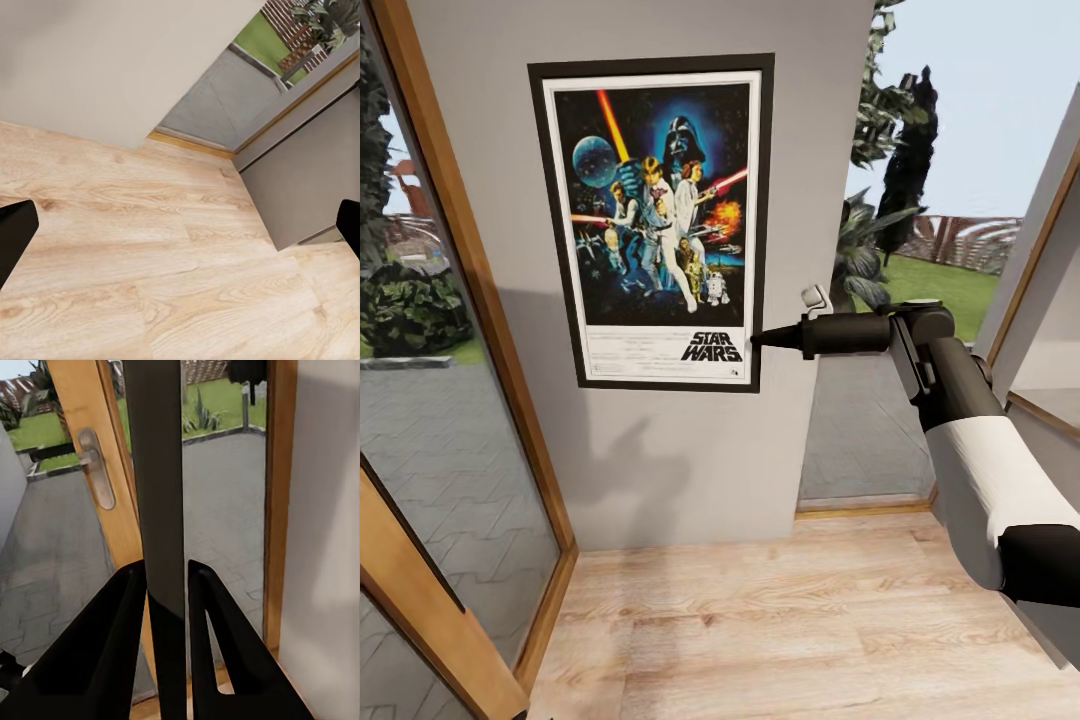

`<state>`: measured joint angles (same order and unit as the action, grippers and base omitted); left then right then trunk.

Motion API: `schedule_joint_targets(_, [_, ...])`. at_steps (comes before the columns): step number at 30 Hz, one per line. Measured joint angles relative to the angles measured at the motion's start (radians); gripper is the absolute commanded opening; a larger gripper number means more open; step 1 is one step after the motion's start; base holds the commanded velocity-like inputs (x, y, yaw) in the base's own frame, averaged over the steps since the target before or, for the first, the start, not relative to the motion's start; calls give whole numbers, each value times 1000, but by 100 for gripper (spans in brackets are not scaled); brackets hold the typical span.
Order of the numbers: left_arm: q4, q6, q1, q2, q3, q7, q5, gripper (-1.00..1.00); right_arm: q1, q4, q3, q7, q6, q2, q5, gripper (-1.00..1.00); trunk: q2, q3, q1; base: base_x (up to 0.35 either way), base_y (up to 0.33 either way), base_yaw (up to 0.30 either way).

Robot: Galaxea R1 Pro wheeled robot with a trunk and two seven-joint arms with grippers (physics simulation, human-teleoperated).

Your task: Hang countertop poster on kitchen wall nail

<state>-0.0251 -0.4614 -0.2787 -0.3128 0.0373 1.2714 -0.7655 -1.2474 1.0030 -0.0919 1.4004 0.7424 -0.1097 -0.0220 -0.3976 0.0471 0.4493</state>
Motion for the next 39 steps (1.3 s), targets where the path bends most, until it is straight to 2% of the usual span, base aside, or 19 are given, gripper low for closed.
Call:
schedule_joint_targets(32, [0, -1, 0, -2, 0, 1, 0, 100, 0, 9, 0, 0, -3, 0, 0, -100, 0, 0, 0, 0, 0, 0])
schedule_joint_targets(39, [0, 0, 0, -2, 0, 1, 0, 100, 1, 9, -1, 0, -49, 1, 0, -100, 0, 0, 0, 0, 0, 0])
